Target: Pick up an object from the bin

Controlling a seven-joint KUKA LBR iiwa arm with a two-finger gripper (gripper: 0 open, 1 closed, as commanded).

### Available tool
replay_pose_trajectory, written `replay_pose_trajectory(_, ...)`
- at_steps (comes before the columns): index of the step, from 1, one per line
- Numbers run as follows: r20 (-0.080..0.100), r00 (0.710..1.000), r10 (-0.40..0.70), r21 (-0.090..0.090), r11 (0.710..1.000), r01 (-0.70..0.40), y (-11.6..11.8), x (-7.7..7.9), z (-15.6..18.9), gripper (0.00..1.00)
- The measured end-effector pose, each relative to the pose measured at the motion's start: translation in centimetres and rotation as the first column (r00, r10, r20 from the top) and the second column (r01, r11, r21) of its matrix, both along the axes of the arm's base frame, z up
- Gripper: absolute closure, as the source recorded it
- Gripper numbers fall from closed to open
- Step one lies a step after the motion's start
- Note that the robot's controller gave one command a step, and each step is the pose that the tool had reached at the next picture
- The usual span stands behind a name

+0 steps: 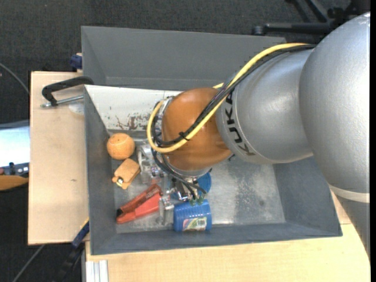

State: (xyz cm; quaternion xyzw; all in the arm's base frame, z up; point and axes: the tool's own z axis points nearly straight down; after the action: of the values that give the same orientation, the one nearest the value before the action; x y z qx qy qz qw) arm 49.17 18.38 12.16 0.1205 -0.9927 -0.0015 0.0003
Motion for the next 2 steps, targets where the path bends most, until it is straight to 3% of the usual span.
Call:
replay_pose_trajectory(1, 0.004, 0.999, 0.052, 0.003, 0.999, -0.052, -0.1, 0.2, 0.5, 0.00)
replay_pose_trajectory(2, 0.002, 0.987, 0.163, 0.001, 0.987, -0.163, -0.3, 0.3, -3.9, 0.00)
